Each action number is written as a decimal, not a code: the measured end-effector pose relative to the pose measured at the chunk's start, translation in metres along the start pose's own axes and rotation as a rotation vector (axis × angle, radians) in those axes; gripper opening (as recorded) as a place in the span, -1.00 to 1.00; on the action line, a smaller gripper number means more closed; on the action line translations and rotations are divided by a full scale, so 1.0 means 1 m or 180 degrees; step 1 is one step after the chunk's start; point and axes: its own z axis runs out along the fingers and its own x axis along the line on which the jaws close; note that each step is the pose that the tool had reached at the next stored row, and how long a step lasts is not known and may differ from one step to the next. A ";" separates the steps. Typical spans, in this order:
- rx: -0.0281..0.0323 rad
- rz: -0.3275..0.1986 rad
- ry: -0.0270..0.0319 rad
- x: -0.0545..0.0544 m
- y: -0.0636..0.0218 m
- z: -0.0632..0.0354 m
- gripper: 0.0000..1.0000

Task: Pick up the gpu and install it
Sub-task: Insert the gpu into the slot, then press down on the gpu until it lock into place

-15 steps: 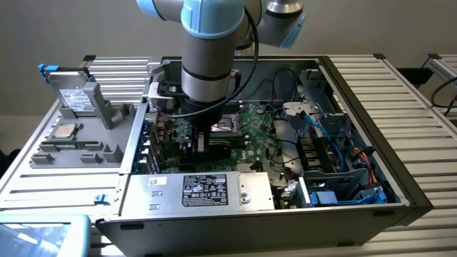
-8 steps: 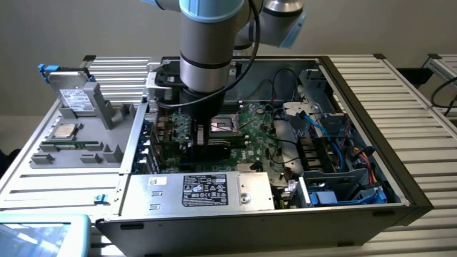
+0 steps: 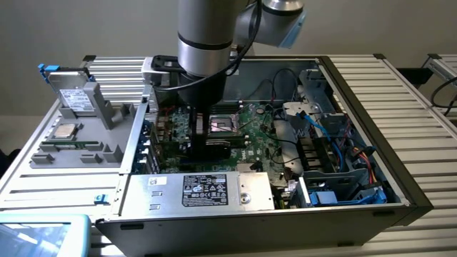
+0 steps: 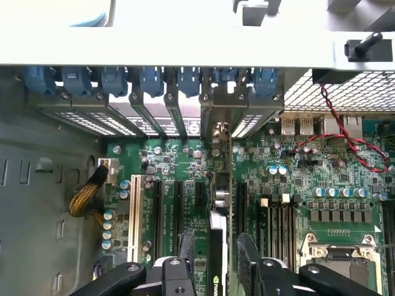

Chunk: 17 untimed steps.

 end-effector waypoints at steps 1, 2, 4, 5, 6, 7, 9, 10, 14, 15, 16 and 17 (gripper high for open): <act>0.0000 0.0002 0.0006 0.000 0.0004 -0.0028 -0.15; 0.0001 0.0003 0.0011 0.000 0.0007 -0.0057 -0.15; 0.0003 0.0004 0.0017 0.000 0.0015 -0.0122 -0.15; 0.0003 0.0004 0.0018 0.000 0.0019 -0.0157 -0.15; 0.0004 0.0004 0.0018 0.000 0.0023 -0.0184 -0.15; 0.0004 0.0004 0.0018 0.000 0.0023 -0.0188 -0.15; 0.0004 0.0005 0.0017 0.000 0.0023 -0.0187 -0.15; 0.0004 0.0004 0.0017 0.000 0.0023 -0.0187 -0.15; 0.0004 0.0004 0.0018 0.000 0.0023 -0.0188 -0.15; 0.0004 0.0005 0.0018 0.000 0.0023 -0.0188 -0.15; 0.0004 0.0004 0.0018 0.000 0.0023 -0.0188 -0.15; 0.0004 0.0004 0.0018 0.000 0.0023 -0.0188 -0.15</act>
